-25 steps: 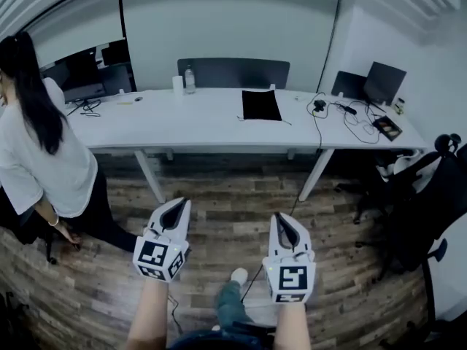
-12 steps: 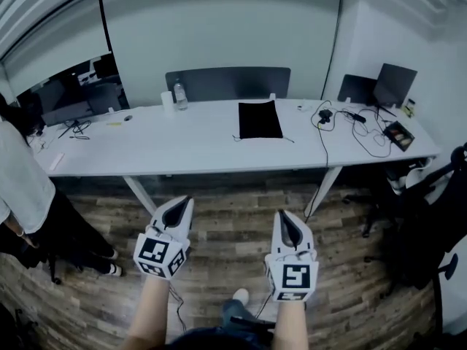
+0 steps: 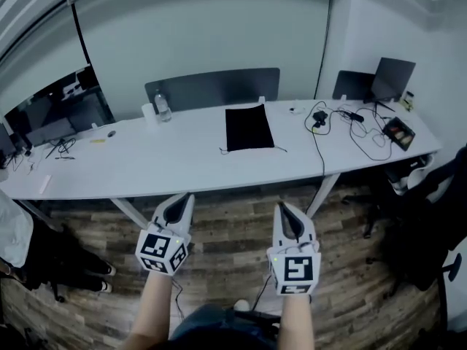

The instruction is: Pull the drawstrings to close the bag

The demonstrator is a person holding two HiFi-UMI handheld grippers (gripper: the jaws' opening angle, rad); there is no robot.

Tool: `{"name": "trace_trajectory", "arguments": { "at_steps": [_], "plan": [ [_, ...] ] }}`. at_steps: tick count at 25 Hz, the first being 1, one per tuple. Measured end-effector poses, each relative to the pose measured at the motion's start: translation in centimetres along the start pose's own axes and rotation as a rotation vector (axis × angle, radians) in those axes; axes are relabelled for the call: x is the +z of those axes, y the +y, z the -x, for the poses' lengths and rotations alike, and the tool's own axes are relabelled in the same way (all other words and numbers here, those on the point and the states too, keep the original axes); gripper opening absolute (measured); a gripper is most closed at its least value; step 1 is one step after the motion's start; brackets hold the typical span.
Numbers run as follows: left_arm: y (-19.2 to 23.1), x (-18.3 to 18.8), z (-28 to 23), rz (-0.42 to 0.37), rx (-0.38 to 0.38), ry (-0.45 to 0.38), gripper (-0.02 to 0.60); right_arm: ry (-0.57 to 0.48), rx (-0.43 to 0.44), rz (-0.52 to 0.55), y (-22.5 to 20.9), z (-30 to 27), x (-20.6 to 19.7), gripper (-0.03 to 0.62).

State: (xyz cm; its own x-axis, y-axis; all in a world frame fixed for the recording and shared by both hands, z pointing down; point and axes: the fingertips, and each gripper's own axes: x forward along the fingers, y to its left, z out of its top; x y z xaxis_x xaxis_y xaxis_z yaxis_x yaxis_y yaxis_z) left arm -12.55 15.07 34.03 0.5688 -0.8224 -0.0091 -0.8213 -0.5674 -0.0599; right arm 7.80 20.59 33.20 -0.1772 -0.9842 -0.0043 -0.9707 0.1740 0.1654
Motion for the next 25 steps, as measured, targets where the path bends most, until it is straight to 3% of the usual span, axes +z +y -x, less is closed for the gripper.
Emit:
{"name": "trace_trajectory", "arguments": {
  "at_steps": [11,25],
  "plan": [
    [1.9,-1.3,-6.8,0.01,-0.043,-0.02,-0.002,0.025,-0.061,0.006,-4.0,-4.3,-2.0,-0.006],
    [10.1,-4.4,-23.1,0.012,-0.044,0.045,-0.002,0.114,-0.081,0.018,-11.4,-20.6,-5.2,-0.006]
  ]
}}
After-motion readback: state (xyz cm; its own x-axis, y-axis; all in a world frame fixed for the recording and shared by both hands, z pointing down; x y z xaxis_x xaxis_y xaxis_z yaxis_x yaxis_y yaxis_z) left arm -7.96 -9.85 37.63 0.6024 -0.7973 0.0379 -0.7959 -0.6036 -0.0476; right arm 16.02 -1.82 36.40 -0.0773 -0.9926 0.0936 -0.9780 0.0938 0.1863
